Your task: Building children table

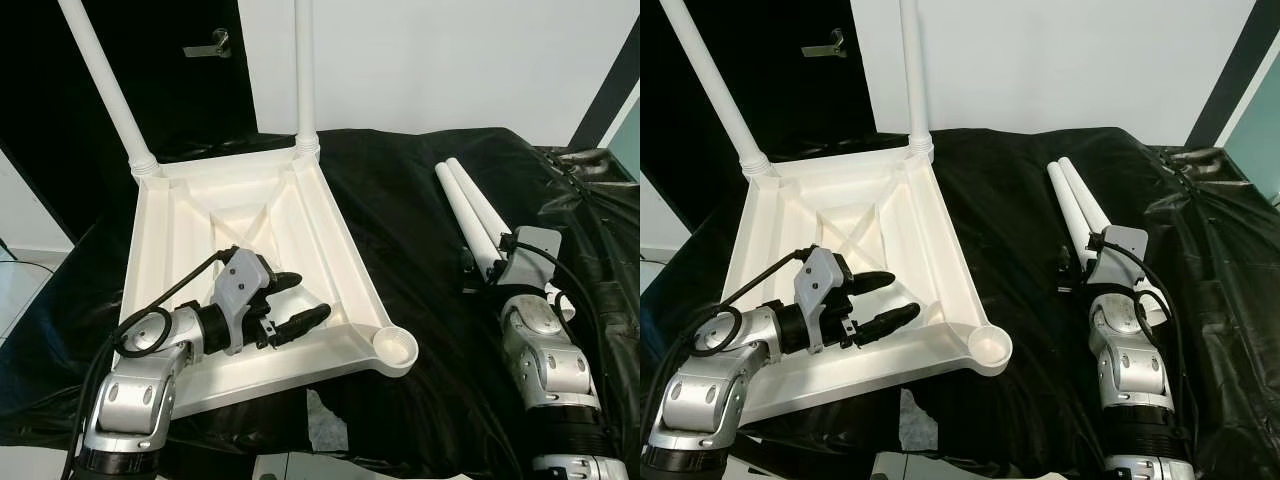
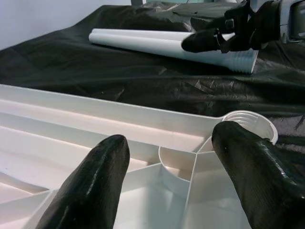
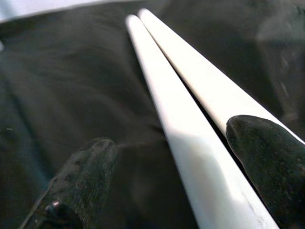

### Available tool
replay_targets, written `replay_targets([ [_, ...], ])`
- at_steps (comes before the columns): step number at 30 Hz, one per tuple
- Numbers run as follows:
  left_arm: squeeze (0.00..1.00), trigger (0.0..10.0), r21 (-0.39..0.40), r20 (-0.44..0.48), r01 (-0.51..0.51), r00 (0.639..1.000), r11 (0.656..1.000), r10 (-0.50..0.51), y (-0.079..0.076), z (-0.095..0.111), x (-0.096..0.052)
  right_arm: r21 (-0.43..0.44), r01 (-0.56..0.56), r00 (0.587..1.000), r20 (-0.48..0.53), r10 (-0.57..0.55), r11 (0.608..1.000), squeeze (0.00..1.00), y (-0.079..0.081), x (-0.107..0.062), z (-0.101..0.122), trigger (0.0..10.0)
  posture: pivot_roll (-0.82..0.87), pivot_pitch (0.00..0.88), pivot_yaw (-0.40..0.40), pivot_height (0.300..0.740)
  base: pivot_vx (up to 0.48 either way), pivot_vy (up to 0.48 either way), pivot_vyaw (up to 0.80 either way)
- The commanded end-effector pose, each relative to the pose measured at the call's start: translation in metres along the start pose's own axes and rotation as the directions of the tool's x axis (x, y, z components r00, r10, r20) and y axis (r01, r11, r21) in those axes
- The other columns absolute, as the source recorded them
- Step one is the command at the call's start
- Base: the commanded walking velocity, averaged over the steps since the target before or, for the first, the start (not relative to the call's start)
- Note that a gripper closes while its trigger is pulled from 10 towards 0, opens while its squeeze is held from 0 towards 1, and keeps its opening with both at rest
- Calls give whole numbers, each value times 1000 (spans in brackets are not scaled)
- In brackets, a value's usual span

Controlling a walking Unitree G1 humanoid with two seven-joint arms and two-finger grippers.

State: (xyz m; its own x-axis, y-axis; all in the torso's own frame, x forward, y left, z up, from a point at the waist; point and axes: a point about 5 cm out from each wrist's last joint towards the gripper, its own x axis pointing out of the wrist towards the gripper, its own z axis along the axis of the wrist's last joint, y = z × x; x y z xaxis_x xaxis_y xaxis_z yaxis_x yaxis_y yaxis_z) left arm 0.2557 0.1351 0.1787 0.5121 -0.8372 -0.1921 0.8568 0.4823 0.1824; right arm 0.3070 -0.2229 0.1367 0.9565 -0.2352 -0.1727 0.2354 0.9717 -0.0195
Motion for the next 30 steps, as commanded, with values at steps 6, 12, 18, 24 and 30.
replay_targets([
  [6,0,10000,37,16,-76,997,996,76,3,8,2,84,8,990,-141,4,996,0,-11,12,3,10000,69,0,-9,740,0,0,0],
  [12,0,10000,53,41,-89,995,995,87,5,18,5,120,-49,971,-228,75,992,0,-14,19,6,10000,68,0,-9,740,0,0,0],
  [18,0,10000,74,62,-85,995,994,81,3,24,10,131,-131,943,-290,164,983,0,-10,25,8,10000,69,0,-18,740,0,0,0],
  [24,0,10000,79,72,-89,994,993,83,2,27,12,146,-164,909,-362,207,975,0,-11,27,5,10000,70,0,-20,740,0,0,0],
  [30,0,10000,83,78,-90,993,993,83,1,30,14,203,-178,866,-433,251,963,0,-12,29,2,10000,69,0,-24,740,0,0,0],
])
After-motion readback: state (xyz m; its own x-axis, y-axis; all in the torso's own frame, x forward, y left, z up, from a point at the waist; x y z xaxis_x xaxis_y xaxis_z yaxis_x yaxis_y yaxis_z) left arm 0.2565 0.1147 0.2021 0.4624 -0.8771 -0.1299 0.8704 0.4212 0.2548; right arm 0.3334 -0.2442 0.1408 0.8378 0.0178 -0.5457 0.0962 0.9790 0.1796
